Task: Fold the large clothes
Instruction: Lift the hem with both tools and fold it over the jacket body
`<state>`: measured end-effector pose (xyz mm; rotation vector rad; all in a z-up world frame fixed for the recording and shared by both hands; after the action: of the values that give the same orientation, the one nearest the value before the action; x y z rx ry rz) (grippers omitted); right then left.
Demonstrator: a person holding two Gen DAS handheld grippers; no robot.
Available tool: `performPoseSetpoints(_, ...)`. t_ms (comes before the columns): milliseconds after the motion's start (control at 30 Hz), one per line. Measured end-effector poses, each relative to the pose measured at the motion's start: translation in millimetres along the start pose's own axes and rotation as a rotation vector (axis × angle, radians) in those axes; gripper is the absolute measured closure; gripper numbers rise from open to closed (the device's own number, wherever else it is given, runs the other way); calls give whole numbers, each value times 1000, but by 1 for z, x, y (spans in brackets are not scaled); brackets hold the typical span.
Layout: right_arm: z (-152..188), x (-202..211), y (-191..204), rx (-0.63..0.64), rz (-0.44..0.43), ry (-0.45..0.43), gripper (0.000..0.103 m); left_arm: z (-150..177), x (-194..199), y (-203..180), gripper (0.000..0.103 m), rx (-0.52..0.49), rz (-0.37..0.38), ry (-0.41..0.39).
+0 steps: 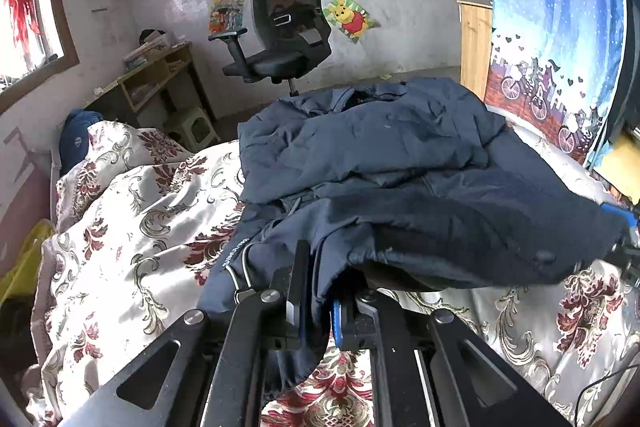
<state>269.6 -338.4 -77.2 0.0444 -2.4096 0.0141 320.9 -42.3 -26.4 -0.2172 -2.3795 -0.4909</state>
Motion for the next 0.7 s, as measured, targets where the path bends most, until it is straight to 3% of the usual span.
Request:
performPoseSetpoints(133,-21,4,0,-50,-28,-29,83,-6,3,6,94,17,-2,-8)
performPoseSetpoints(400,-37,14,10,-65,-52,-63,89,-12,2,13,94,46,-2,-14)
performPoseSetpoints(700,-46,40,22,-77,-42,-174,95,-6,30,20,95,105,-30,-98)
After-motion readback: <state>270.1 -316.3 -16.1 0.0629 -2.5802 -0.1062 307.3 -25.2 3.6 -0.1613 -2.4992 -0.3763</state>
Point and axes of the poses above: each gripper's, at about its wrist camera, not at the fingertips, and x roughly against the way its jaws point, y to its left, z to its underside, the point moved 10 cm from there along -x, roughly the way its jaws point, and after that the axes turned 8 degrees about -x, right-handed, at the moved point
